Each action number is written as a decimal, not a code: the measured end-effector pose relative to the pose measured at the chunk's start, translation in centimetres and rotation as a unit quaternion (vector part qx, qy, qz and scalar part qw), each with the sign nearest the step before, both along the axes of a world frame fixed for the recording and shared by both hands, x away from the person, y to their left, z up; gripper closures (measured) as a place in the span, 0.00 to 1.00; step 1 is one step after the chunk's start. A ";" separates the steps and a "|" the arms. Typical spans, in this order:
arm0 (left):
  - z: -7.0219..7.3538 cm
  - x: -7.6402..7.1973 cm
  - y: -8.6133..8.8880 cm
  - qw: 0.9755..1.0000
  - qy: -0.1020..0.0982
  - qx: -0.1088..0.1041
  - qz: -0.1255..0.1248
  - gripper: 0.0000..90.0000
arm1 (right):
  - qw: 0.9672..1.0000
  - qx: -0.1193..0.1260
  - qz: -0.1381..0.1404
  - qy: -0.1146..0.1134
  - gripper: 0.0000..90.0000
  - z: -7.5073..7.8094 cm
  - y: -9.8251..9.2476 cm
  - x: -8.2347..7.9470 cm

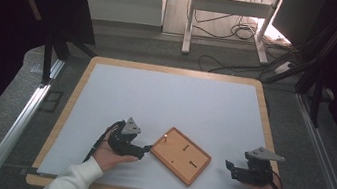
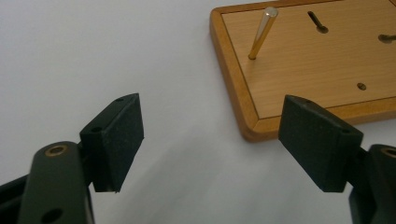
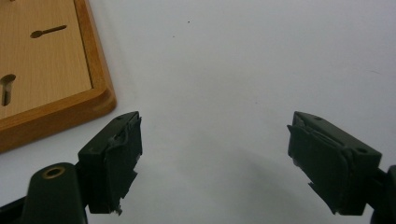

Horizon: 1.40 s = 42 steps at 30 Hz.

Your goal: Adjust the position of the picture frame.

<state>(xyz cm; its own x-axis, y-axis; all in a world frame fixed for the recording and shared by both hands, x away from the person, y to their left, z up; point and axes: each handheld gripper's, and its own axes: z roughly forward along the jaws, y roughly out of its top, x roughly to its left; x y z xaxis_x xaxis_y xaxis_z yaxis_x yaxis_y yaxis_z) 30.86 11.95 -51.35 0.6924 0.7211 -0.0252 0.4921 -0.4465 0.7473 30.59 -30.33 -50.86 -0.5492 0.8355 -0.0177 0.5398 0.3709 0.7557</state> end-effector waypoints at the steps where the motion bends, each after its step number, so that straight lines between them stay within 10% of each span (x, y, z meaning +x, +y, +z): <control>1: 0.1 0.2 -0.4 1.000 0.004 0.002 -0.005 0.27 | 1.000 0.001 -0.001 0.001 0.20 0.0 0.0 0.1; 14: 0.4 2.9 -5.7 0.999 0.022 -0.002 -0.042 0.54 | 1.000 -0.002 0.000 0.003 0.20 -0.1 0.1 0.1; 29: -0.3 3.3 -5.7 0.999 0.013 -0.020 -0.041 0.92 | 1.000 -0.004 -0.002 0.005 0.20 -0.2 0.2 0.2; 42: 0.4 3.9 -3.1 0.998 0.015 -0.032 -0.046 0.93 | 1.000 0.004 -0.005 0.003 0.20 0.0 0.0 0.2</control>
